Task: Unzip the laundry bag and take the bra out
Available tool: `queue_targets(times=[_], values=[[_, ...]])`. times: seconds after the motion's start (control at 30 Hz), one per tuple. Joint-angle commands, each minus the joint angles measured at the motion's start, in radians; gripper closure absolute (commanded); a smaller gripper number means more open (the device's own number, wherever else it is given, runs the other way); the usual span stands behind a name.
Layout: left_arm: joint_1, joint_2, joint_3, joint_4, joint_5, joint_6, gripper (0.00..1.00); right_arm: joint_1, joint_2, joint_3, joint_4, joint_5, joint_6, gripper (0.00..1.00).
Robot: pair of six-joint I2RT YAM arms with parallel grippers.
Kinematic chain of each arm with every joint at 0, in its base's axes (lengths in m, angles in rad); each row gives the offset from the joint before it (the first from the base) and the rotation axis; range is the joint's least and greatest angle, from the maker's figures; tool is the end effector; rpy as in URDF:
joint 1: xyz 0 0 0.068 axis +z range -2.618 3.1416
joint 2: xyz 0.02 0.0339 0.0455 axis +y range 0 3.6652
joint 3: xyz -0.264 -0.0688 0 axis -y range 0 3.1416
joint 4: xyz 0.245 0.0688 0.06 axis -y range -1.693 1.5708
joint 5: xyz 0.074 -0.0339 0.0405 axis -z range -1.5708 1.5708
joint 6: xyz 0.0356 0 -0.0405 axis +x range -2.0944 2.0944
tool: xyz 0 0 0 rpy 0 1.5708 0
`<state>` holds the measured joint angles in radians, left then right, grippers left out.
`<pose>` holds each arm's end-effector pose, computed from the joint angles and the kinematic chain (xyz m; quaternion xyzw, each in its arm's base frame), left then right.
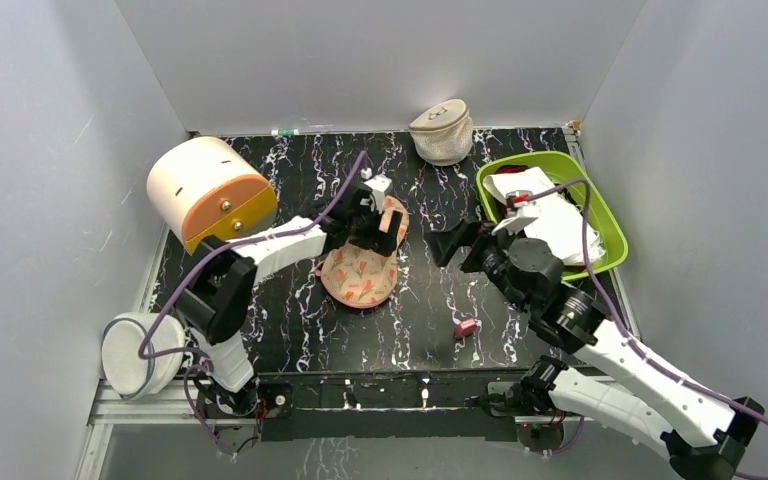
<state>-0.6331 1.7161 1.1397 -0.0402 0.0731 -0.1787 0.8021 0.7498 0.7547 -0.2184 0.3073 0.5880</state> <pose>0.3094 -0.2303 0.2282 0.2163 0.8611 -0.2110 0.4088 0.1308 0.1197 0.3317 0.0133 0.7751 0.3058 0.5527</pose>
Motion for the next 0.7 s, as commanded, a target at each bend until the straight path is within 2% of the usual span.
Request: queue_targets(times=[0.0,0.2,0.4,0.5,0.67], values=[[-0.024,0.063,0.07,-0.114,0.025,0.019,0.02,-0.003,-0.054,-0.014,-0.006,0.1,-0.034,0.02],[-0.063,0.125,0.127,-0.191,0.018,0.065,0.11,-0.003,-0.036,-0.023,-0.026,0.059,-0.031,0.02],[-0.127,0.115,0.109,-0.264,-0.187,0.168,0.13,-0.003,-0.045,0.019,-0.069,0.079,-0.062,0.02],[-0.155,0.121,0.109,-0.327,-0.239,0.207,0.12,-0.003,-0.084,0.001,-0.089,0.074,-0.041,0.02],[-0.169,0.045,0.058,-0.37,-0.239,0.135,0.13,-0.003,-0.175,-0.063,-0.07,0.062,-0.024,0.02]])
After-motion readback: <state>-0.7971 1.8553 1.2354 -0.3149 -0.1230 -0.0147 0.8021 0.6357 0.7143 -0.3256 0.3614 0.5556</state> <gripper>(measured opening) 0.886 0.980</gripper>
